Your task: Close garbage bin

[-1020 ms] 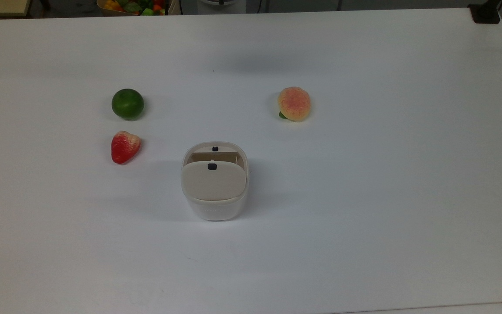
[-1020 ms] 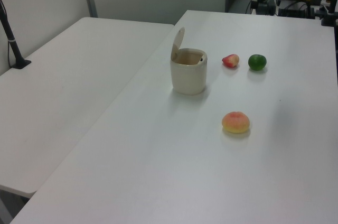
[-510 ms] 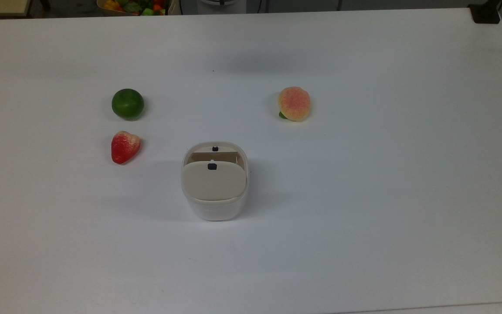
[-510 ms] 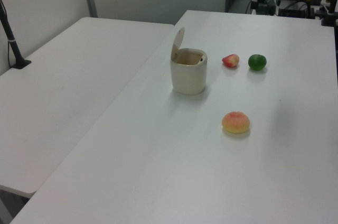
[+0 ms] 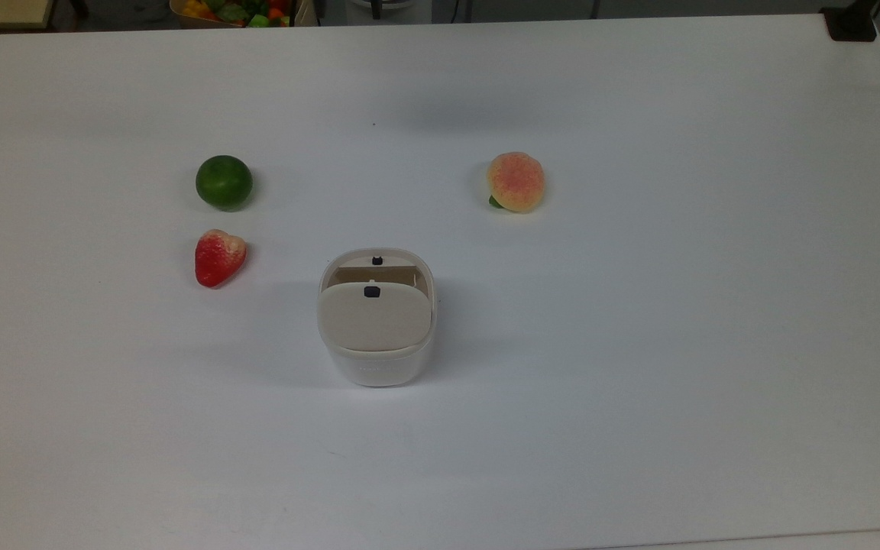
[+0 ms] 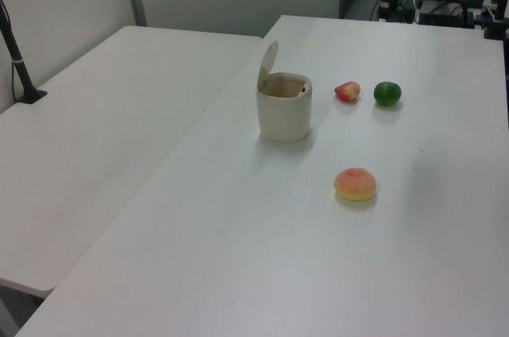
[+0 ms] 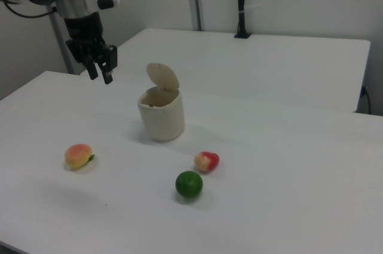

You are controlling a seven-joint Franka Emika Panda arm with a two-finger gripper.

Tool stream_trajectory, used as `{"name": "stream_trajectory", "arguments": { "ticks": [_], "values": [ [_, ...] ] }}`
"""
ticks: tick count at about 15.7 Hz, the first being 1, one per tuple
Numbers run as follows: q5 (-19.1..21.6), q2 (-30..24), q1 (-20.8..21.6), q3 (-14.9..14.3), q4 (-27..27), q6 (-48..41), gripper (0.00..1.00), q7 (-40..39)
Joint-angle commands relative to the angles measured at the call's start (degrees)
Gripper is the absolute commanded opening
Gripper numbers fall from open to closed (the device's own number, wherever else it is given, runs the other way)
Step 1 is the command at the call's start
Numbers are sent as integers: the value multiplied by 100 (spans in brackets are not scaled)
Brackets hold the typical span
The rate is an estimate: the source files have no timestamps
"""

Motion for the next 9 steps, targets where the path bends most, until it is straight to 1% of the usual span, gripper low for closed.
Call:
{"name": "stream_trajectory", "arguments": {
  "ticks": [1, 2, 3, 5, 7, 9],
  "values": [
    [108, -15, 90, -2, -115, 297, 20, -88],
    [108, -6, 90, 25, -123, 429, 10, -96],
    [99, -6, 90, 25, -141, 534, 8, -157],
    [108, 3, 81, 25, -141, 737, 7, -464],
    [108, 3, 81, 25, -150, 965, 0, -562],
    [108, 20, 90, 34, -158, 1220, 0, -562]
  ]
}}
